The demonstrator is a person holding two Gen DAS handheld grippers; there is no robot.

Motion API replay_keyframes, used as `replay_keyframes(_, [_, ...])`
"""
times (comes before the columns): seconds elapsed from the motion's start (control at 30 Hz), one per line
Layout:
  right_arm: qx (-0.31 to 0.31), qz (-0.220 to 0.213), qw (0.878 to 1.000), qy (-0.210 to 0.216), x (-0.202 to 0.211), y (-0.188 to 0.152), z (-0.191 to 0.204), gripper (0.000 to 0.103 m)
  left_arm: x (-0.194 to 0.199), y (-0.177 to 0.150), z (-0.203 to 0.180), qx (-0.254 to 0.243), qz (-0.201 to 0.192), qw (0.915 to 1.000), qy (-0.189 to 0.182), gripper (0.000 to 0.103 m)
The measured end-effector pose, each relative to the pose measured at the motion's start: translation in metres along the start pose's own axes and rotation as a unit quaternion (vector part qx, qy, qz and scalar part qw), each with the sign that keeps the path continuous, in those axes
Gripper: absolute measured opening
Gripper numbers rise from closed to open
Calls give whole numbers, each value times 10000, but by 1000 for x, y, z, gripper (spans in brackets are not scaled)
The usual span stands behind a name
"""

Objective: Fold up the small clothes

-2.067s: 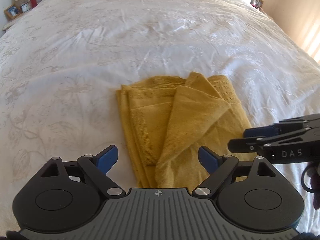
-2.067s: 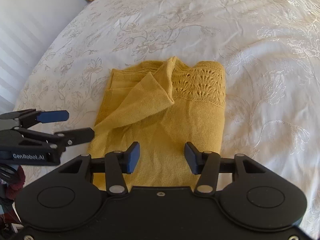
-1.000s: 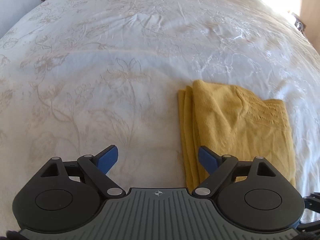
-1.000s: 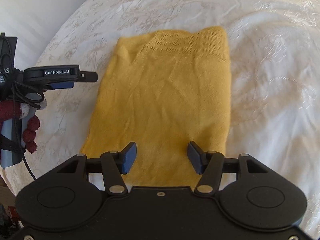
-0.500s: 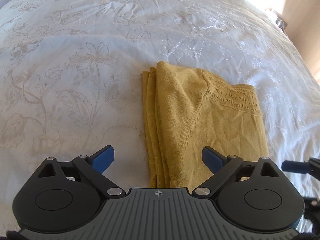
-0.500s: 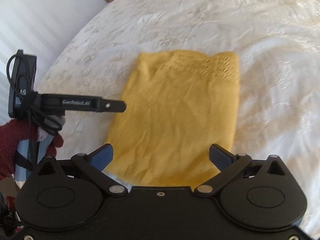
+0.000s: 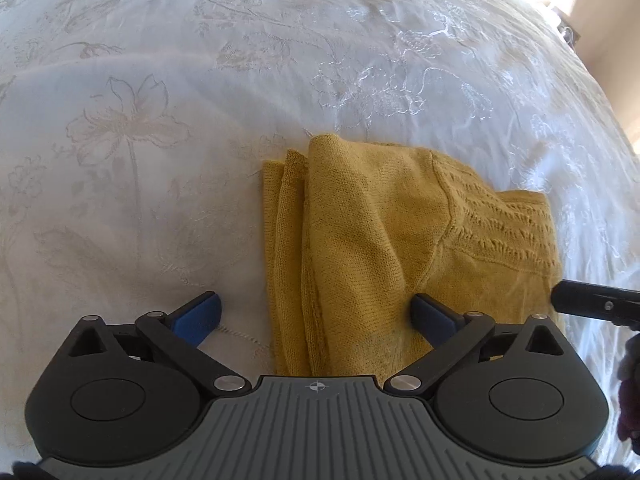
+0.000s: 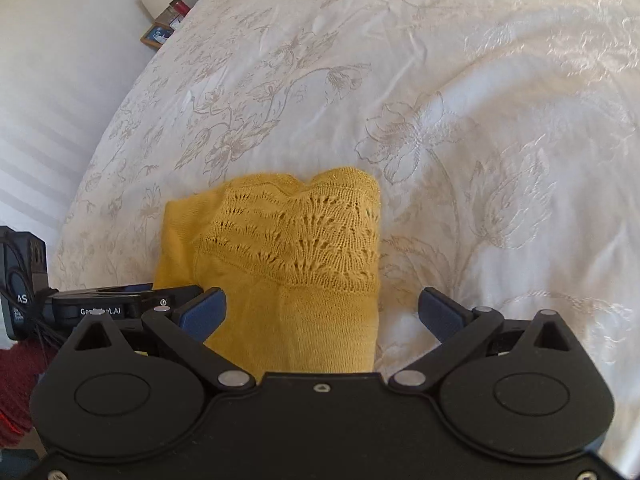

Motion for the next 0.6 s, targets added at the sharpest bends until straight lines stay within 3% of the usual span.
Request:
replay_keyframes(0.17, [-274, -199, 9981, 522, -16, 2, -1, 103, -6, 6, -8, -177, -54, 9996, -224, 103])
replay_keyframes(0.3, [-394, -222, 9969, 637, -20, 8, -2, 103, -10, 10, -16, -253, -170, 9989, -357, 102])
replay_keyframes(0.33, [-398, -213, 9970, 622, -19, 9, -2, 97, -10, 10, -17, -237, -200, 9988, -380, 101])
replay_keyframes(0.37, [-384, -189, 9975, 568, -17, 8, -2, 90, -8, 10, -18, -205, -245, 9985, -449, 90])
replay_keyframes(0.4, [-355, -142, 9981, 485, -15, 7, -2, 68, -6, 11, -19, -178, -287, 9979, -560, 79])
replay_keyframes(0.43, [-348, -110, 9983, 464, -13, 6, -3, 51, -3, 9, -21, -126, -289, 9969, -720, 56])
replay_keyframes(0.47, [-336, -146, 9979, 540, -10, 5, -1, 48, 0, 7, -22, -82, -265, 9960, -853, 41])
replay_keyframes(0.53, [-99, -204, 9988, 426, -2, 7, 6, 41, 6, 4, -29, -234, -383, 9956, -822, 31])
replay_keyframes(0.6, [168, -292, 9991, 255, 9, 11, 19, 39, 16, 0, -36, -424, -526, 9948, -767, 27])
Point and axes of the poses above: each gripper's, at about its wrist camera, not at the fingertips, and x roughly against the way its jaws point, z to its left, y to its top, the point moved 6 cm from there along -x, roughly the way its jaws point, and after that the axes turned 15 degrees about x, right-handed, at the moved point
